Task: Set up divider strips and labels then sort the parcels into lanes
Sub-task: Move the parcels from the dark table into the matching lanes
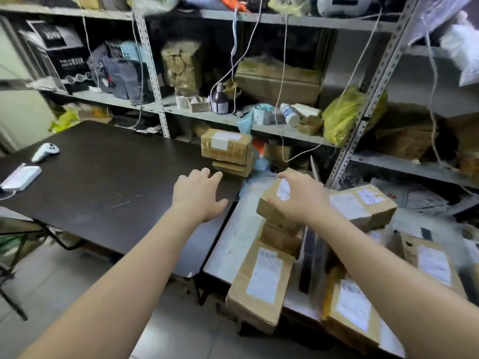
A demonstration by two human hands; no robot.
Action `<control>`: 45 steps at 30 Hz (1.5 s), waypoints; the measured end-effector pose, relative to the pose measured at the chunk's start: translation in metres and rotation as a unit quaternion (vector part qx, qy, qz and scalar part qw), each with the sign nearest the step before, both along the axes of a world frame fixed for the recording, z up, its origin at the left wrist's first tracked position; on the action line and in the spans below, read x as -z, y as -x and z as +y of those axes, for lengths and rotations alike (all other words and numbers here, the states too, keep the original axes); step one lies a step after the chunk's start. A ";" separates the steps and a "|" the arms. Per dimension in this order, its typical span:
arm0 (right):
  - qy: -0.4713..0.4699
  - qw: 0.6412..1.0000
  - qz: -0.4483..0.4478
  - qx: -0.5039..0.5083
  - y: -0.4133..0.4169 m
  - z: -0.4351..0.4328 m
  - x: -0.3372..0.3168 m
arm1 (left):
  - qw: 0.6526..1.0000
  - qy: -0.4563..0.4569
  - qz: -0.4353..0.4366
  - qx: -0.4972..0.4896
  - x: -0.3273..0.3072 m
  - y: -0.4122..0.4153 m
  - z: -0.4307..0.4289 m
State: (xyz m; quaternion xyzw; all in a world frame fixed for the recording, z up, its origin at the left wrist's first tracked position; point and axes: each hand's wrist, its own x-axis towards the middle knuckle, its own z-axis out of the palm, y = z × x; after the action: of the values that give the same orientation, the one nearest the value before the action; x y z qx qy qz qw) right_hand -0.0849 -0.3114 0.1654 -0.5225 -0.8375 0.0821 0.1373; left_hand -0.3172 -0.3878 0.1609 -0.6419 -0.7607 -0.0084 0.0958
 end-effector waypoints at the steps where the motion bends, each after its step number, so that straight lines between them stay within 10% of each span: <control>1: -0.001 1.000 -0.009 0.000 0.016 0.009 0.000 | 1.000 0.003 0.004 -0.003 0.001 0.016 0.007; 15: 0.075 0.996 -0.019 0.054 0.157 0.216 0.050 | 0.996 0.085 -0.002 -0.033 0.047 0.188 0.202; 21: 0.162 0.970 0.122 0.134 0.198 0.297 0.087 | 0.964 0.103 -0.233 -0.072 0.088 0.232 0.304; 31: 0.201 0.903 0.291 0.243 0.255 0.342 0.133 | 0.795 0.075 -0.599 -0.055 0.154 0.266 0.416; 45: 0.084 0.873 0.365 0.311 0.226 0.225 0.051 | 0.810 -0.031 -0.576 0.106 0.068 0.229 0.353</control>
State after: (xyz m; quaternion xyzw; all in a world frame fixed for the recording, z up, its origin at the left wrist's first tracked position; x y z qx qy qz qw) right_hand -0.3108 -0.0864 0.1146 -0.6988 -0.5118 0.2898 0.4072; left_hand -0.5465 -0.0347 0.0929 -0.5927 -0.6036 -0.4096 -0.3415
